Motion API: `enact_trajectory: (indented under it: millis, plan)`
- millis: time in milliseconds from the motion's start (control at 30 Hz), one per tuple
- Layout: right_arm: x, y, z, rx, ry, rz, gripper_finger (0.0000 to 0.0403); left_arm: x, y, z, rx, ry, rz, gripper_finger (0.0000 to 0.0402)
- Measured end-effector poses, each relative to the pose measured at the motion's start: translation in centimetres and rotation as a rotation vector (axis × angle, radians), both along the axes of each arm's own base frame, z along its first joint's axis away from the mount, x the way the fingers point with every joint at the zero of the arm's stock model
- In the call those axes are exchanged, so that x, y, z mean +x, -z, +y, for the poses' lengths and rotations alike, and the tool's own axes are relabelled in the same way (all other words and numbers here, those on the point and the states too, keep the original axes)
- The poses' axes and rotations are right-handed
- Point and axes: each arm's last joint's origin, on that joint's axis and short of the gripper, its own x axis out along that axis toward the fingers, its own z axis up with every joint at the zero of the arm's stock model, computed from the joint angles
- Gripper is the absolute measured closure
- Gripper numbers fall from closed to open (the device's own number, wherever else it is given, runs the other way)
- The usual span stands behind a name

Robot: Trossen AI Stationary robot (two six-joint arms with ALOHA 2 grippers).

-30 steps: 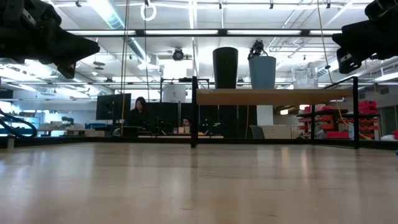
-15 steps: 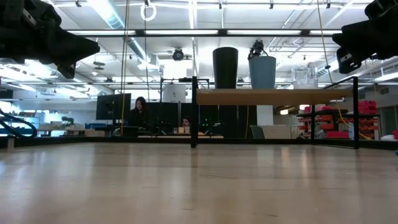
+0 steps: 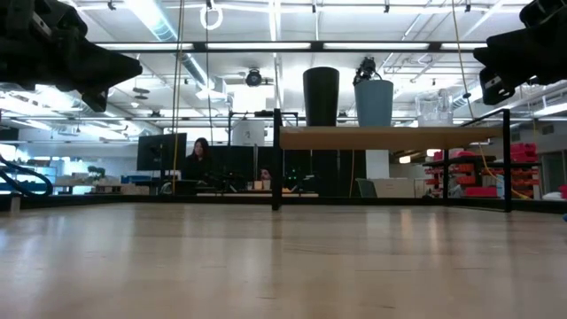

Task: Stack small to large cups/mugs on shelf
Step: Return to Home Position

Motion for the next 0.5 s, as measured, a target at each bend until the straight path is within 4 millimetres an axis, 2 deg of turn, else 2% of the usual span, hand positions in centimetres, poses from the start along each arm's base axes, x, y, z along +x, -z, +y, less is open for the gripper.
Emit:
enact_trajectory:
  millis: [500]
  plan:
    - [0.0,0.02,0.0,0.0,0.0,0.001,0.0307,0.0,-0.01,0.0,0.0,0.0,-0.001,0.0345]
